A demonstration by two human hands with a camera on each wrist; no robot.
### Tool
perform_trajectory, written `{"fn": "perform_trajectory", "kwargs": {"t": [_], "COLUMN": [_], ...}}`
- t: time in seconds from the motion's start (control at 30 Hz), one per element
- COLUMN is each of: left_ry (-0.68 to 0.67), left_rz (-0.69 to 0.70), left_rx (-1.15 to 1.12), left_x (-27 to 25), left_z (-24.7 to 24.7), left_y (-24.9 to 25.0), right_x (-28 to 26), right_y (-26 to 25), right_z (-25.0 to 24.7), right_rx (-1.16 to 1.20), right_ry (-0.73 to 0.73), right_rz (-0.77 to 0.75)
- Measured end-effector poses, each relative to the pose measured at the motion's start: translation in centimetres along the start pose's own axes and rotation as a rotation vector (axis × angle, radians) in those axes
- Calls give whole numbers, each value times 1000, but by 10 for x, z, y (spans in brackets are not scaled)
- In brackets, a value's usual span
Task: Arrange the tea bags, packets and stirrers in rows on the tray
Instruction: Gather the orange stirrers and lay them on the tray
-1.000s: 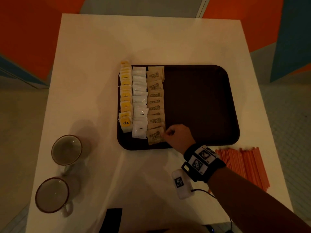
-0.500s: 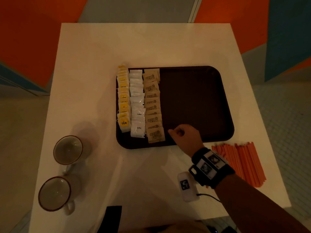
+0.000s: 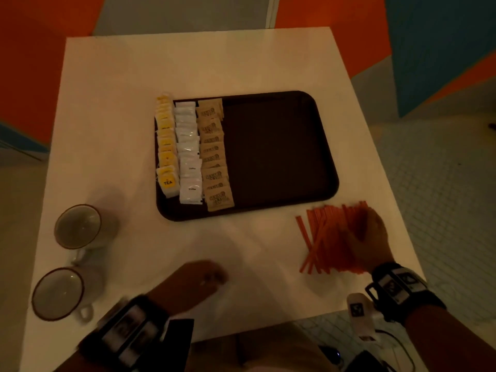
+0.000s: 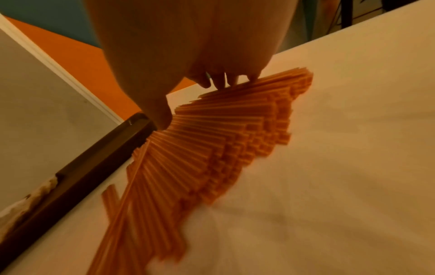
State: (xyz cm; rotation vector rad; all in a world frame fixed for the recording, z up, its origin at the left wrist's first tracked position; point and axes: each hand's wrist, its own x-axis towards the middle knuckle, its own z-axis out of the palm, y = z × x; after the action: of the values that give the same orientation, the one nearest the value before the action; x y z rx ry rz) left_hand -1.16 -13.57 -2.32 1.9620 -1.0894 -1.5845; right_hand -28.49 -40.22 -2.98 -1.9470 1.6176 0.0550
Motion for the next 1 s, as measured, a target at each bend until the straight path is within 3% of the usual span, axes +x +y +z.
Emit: {"fn": "perform_trajectory", "kwargs": {"t": [0.1, 0.17, 0.23, 0.33, 0.47, 0.6, 0.7, 1.0], "left_ry": [-11, -35, 5, 83, 125, 226, 209, 240], "left_rz": [102, 99, 84, 21, -89, -53, -33, -162], "left_rx": [158, 127, 17, -332, -621, -389, -271, -476], "left_x": [51, 81, 95, 97, 92, 88, 85, 66], "left_z": [24, 48, 66, 75, 71, 60, 55, 32], "left_y": [66, 94, 109, 123, 125, 117, 106, 78], "right_x": [-11, -20, -28, -38, -48, -42, -35, -31], "right_y": [-5, -9, -14, -28, -45, -55, -62, -77], "right_z": [10, 19, 28, 43, 57, 53, 46, 42], "right_rx": [49, 21, 0, -37, -77, -120, -196, -438], "right_ry": [26, 7, -13, -32, -35, -115, -207, -231], "right_rz": [-26, -36, -61, -115, -97, -132, -239, -454]}}
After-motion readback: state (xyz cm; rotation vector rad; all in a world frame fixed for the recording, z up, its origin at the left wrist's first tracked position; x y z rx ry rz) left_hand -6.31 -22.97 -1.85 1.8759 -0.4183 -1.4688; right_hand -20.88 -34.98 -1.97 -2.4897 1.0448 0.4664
